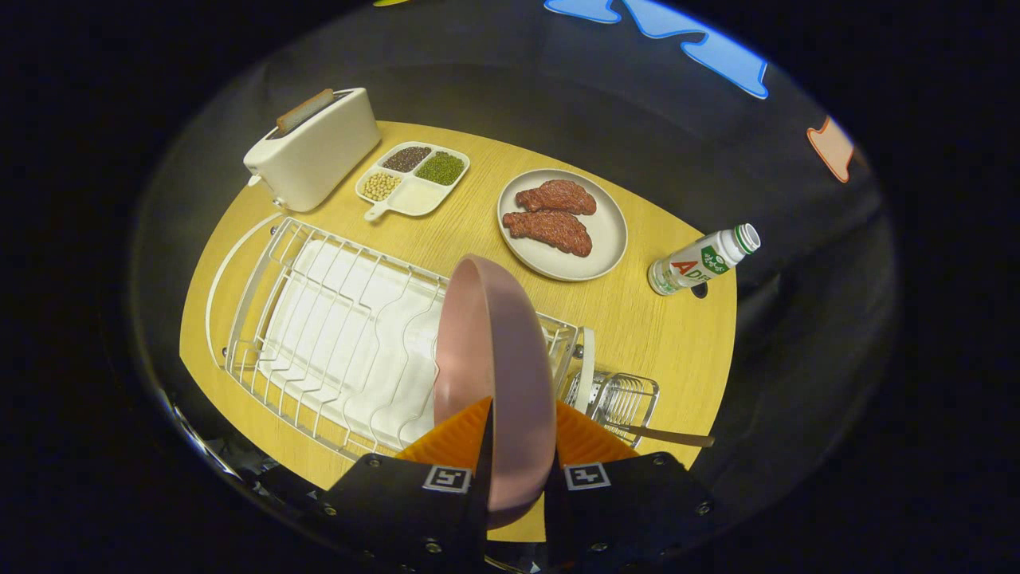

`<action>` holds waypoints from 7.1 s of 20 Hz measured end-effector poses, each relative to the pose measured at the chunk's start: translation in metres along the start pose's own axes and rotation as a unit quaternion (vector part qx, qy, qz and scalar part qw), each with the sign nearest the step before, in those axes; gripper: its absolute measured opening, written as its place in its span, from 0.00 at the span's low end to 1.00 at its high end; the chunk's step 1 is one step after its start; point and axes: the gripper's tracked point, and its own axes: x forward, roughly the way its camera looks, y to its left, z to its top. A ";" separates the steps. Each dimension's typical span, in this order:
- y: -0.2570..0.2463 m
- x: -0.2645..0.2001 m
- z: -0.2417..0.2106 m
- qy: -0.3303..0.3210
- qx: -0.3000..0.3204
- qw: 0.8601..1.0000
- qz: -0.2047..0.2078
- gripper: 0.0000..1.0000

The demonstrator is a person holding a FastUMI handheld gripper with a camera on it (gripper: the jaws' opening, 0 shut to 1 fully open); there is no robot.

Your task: Take the plate from the dish rack, then take the spoon from the basket and place it into the plate.

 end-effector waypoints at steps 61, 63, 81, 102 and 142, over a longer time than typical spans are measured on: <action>0.110 0.039 -0.281 -0.036 0.347 0.876 0.334 0.27; 0.119 0.043 -0.277 -0.036 0.352 0.870 0.345 0.27; 0.093 0.055 -0.270 -0.059 0.352 0.890 0.283 0.56; -0.110 -0.073 -0.162 -0.456 0.293 0.840 0.012 0.56; -0.183 -0.062 -0.045 -0.510 0.278 0.814 -0.031 0.00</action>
